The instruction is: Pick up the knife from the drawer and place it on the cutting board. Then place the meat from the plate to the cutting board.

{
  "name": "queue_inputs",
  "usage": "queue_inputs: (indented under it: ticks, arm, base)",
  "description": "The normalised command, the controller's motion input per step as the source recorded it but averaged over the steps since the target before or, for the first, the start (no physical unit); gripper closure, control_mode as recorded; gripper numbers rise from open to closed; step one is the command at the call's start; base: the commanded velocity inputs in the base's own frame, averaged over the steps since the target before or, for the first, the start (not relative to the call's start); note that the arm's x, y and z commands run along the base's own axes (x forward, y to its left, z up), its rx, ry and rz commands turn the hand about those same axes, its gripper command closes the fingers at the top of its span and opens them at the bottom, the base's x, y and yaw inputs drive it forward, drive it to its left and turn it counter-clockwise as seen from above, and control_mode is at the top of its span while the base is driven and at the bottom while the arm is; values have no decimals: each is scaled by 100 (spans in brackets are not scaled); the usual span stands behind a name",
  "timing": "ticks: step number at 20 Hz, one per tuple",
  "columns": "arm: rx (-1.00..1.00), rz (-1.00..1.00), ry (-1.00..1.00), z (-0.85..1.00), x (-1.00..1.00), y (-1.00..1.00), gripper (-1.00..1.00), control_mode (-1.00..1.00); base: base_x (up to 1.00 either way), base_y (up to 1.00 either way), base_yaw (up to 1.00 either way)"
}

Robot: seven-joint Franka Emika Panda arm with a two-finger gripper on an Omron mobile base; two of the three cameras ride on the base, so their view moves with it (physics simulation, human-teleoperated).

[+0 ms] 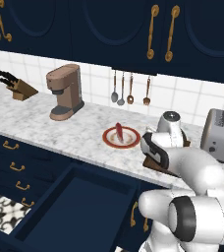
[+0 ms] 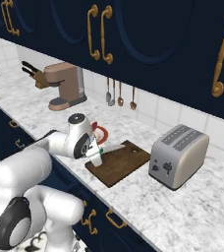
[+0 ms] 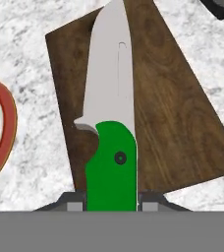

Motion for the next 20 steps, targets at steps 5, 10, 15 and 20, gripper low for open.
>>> queue_inputs:
  ticks: [5, 10, 15, 20]
  arm:
    - [0, 3, 1, -22, 27, -39, 100, -100]
    - [0, 5, 0, -43, 41, -53, 100, -100]
    - [0, 5, 0, -43, 72, -10, -100, -100]
    - [0, 4, 0, -9, 17, -16, -100, -100]
  base:
    - [0, 0, 0]
    - [0, 0, 0]
    - [0, 0, 0]
    - [0, 0, 0]
